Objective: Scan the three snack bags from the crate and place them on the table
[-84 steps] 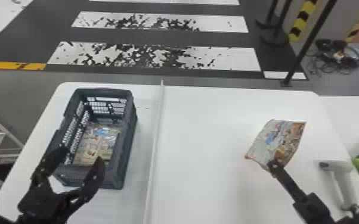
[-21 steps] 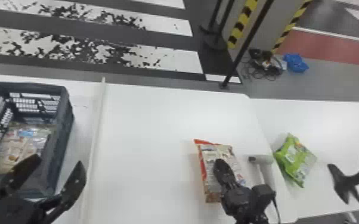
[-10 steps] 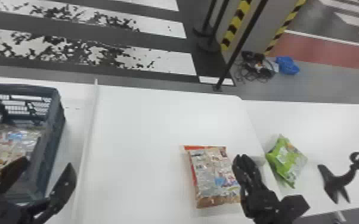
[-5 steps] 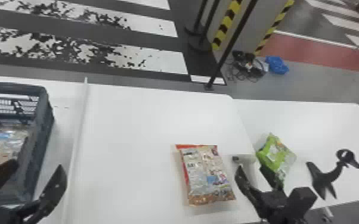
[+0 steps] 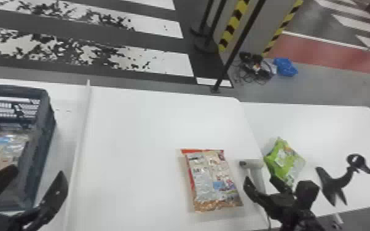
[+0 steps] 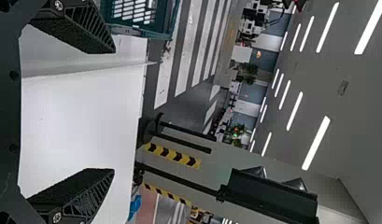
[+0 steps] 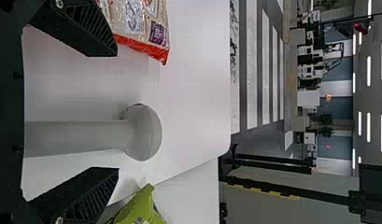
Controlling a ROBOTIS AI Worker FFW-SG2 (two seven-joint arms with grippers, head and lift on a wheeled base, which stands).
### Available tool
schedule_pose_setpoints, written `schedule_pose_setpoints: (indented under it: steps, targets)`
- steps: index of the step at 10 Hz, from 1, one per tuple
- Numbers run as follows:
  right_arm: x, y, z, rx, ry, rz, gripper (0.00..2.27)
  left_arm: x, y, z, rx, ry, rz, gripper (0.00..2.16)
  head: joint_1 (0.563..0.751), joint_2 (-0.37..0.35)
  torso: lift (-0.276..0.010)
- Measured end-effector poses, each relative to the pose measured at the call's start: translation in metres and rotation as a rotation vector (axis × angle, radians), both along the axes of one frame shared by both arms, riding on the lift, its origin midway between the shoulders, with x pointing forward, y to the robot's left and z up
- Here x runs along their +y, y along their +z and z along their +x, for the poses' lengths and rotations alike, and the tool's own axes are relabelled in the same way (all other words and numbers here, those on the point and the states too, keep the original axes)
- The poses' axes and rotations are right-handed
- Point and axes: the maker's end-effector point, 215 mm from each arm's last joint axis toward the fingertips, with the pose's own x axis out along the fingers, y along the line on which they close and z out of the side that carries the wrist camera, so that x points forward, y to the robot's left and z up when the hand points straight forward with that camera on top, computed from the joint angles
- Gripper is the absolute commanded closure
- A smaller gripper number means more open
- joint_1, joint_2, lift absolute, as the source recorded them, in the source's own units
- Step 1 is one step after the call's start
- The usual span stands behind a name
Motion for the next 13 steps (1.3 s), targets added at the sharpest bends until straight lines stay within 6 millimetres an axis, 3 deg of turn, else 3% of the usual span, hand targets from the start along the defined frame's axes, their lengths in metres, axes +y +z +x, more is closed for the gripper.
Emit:
schedule_pose_setpoints:
  steps: [3, 4, 5, 6, 7, 10, 13]
  targets:
    - [-0.020, -0.021, 0.006, 0.058, -0.007, -0.015, 0.12, 0.002, 0.000, -0.003, 0.001, 0.000, 0.002, 0.09, 0.695, -0.350, -0.037]
    - [-0.024, -0.026, 0.007, 0.073, -0.005, -0.019, 0.26, 0.002, 0.001, -0.003, 0.000, -0.001, 0.003, 0.09, 0.695, -0.350, -0.037]
    - [-0.030, -0.031, 0.008, 0.088, -0.007, -0.020, 0.63, 0.002, 0.001, -0.004, -0.001, -0.004, 0.002, 0.09, 0.695, -0.350, -0.037]
    - [-0.034, -0.037, 0.008, 0.109, -0.002, -0.014, 1.96, 0.002, 0.002, -0.004, -0.002, -0.005, 0.002, 0.09, 0.695, -0.350, -0.037]
    - [-0.036, -0.044, 0.006, 0.141, 0.000, -0.007, 2.22, 0.002, 0.003, -0.004, -0.004, -0.005, 0.002, 0.09, 0.695, -0.350, -0.037]
    - [-0.029, -0.044, 0.011, 0.140, 0.031, -0.029, 2.22, 0.002, 0.003, -0.004, -0.005, -0.005, 0.002, 0.09, 0.695, -0.350, -0.037]
    - [-0.025, -0.021, 0.006, 0.046, -0.028, -0.051, 2.22, 0.003, 0.003, -0.002, -0.006, -0.004, 0.003, 0.09, 0.695, -0.350, -0.037]
